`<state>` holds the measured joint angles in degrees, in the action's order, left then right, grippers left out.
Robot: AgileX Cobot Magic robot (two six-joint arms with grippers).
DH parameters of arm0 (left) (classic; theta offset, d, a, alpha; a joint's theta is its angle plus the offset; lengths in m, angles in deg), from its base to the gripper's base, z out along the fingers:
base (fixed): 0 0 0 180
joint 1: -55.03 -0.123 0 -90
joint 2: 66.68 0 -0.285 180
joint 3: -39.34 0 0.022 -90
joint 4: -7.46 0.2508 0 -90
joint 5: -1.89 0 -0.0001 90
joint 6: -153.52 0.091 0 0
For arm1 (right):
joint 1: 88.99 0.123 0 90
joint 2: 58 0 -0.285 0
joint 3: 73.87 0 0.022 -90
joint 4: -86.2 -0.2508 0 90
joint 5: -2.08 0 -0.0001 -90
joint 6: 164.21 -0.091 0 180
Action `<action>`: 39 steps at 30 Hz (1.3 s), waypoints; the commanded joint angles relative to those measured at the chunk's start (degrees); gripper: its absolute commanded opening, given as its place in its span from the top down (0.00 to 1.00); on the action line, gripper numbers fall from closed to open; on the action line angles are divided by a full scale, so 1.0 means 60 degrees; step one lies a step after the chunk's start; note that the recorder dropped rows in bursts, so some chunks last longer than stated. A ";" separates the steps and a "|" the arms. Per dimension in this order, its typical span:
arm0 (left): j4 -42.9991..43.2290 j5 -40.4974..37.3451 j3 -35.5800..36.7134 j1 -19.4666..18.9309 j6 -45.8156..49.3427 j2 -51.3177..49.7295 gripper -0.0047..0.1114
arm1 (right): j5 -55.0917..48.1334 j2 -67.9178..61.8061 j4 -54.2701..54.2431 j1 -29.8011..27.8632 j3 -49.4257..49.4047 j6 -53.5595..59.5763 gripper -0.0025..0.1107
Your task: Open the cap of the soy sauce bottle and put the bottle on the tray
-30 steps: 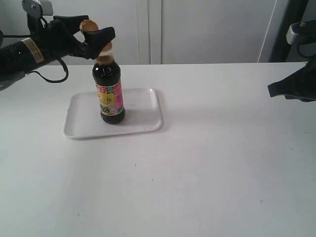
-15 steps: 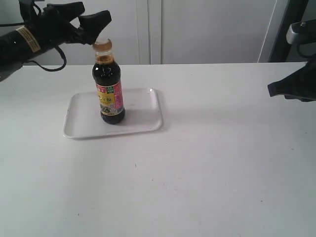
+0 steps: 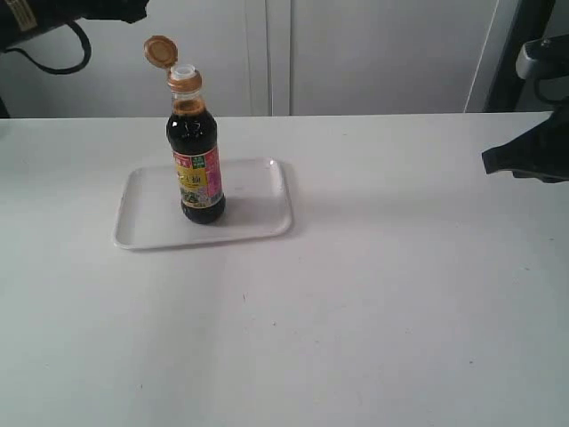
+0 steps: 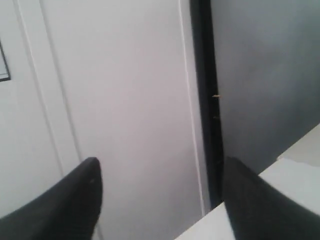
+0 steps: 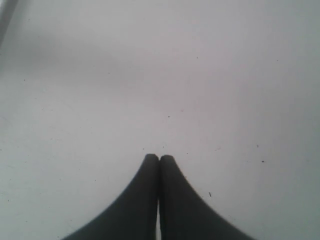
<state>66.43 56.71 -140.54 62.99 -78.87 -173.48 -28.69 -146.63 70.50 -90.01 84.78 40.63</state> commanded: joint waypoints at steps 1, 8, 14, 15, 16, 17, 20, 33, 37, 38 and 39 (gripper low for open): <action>0.0342 -0.2428 -0.0020 0.0023 -0.0054 0.0803 0.62 | 0.0082 -0.0001 -0.0025 -0.0013 -0.0014 0.0088 0.98; 0.1523 -0.7910 -0.0020 0.0023 -0.0126 0.1904 0.96 | 0.0455 -0.0001 0.0062 -0.0013 -0.0014 0.0155 0.98; 0.1090 -1.2878 0.0001 0.0023 0.0491 0.2666 0.96 | 0.0584 -0.0001 0.0728 -0.0013 0.0118 0.0338 0.98; 0.0708 -1.3330 0.0001 0.0023 0.1127 0.2760 0.96 | 0.0585 -0.0001 0.0798 -0.0013 0.0181 0.0338 0.98; 0.0311 -1.3694 0.0001 0.0023 0.1591 0.2853 0.96 | 0.0500 -0.0001 0.0798 -0.0013 0.0246 0.0338 0.98; -0.0388 -1.4078 0.0001 0.0023 0.2606 0.2946 0.96 | 0.0381 -0.0001 0.0814 -0.0013 0.0320 0.0338 0.98; -0.2260 -1.4980 0.0001 0.0023 0.4882 0.3152 0.96 | 0.0048 -0.0001 0.0987 -0.0013 0.0527 0.0338 0.98; -0.7012 -1.7758 0.0001 0.0023 0.9296 0.4604 0.96 | -0.1732 -0.0001 0.2616 -0.0126 0.0817 -0.0796 0.98; -0.7262 -1.7923 0.0252 0.0023 0.9296 0.5399 0.96 | -0.3073 -0.0001 0.2616 -0.0319 0.0817 -0.0936 0.98; -0.7352 -1.7904 0.0375 0.0023 0.9296 0.5610 0.96 | -0.3324 -0.0001 0.2616 -0.0344 0.0817 -0.0964 0.98; -0.7400 -1.7868 0.0511 0.0023 0.9296 0.5815 0.96 | -0.3613 -0.0001 0.2616 -0.0390 0.0817 -0.1011 0.98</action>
<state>23.79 -49.37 -139.35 62.99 -23.49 -141.86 -45.57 -146.63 85.58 -91.39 89.28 35.54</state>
